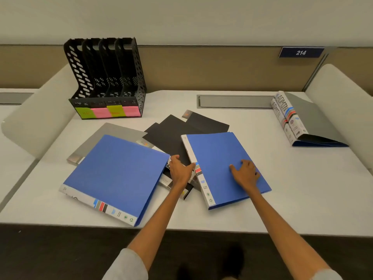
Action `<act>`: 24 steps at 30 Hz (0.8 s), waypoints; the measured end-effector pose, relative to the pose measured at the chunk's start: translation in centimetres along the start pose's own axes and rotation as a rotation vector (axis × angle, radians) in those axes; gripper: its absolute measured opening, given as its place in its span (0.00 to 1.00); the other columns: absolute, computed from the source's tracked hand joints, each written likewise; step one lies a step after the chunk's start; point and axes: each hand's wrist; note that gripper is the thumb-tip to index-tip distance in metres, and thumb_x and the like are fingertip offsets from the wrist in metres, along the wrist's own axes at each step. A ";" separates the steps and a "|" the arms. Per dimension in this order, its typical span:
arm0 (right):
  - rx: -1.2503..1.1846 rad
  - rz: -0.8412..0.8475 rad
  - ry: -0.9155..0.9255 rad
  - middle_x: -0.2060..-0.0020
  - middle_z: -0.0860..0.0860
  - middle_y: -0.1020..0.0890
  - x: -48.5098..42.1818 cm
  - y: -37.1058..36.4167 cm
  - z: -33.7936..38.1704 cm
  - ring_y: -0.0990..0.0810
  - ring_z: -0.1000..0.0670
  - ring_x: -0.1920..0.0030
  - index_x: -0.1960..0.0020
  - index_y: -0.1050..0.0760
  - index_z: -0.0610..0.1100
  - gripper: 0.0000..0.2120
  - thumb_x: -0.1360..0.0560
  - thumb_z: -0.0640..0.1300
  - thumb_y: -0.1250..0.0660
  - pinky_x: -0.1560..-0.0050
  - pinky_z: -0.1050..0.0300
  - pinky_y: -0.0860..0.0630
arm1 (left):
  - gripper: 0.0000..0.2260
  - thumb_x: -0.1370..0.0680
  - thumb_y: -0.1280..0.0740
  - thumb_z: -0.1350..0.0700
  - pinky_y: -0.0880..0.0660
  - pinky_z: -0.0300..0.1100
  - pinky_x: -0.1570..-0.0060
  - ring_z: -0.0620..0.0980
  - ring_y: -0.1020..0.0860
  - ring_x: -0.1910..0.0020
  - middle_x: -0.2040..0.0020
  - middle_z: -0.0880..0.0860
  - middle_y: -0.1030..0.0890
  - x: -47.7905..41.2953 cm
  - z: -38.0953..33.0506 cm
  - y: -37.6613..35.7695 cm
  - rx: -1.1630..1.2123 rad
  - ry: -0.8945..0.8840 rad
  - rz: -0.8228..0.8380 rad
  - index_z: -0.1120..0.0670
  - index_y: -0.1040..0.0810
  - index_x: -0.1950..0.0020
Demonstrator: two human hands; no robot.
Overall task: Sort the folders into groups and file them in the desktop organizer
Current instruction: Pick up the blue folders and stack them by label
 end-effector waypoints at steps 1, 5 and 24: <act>0.010 0.009 0.005 0.29 0.44 0.34 0.2 -0.1 0.0 0.36 0.42 0.28 0.28 0.36 0.43 0.29 0.23 0.57 0.36 0.28 0.40 0.44 | 0.31 0.30 0.23 0.53 0.24 0.49 0.44 0.55 0.23 0.40 0.37 0.56 0.24 0.0 0.3 0.2 0.024 0.065 0.056 0.56 0.33 0.33; 0.062 0.042 0.015 0.26 0.44 0.36 0.6 -0.4 0.1 0.38 0.41 0.27 0.26 0.38 0.43 0.30 0.22 0.58 0.38 0.26 0.39 0.45 | 0.16 0.30 0.22 0.52 0.18 0.42 0.65 0.50 0.15 0.61 0.48 0.56 0.16 0.6 0.8 0.5 0.136 0.244 0.306 0.59 0.24 0.52; 0.143 0.069 0.038 0.26 0.42 0.37 1.7 -0.8 1.7 0.39 0.39 0.26 0.26 0.38 0.44 0.30 0.22 0.59 0.39 0.27 0.37 0.43 | 0.25 0.35 0.21 0.44 0.18 0.46 0.56 0.50 0.15 0.59 0.51 0.55 0.15 0.5 2.7 2.2 0.076 0.314 0.418 0.59 0.23 0.49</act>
Point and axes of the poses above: each hand's wrist, its own x-axis away from the middle knuckle, its own y-axis out of the back of the hand, z = x × y
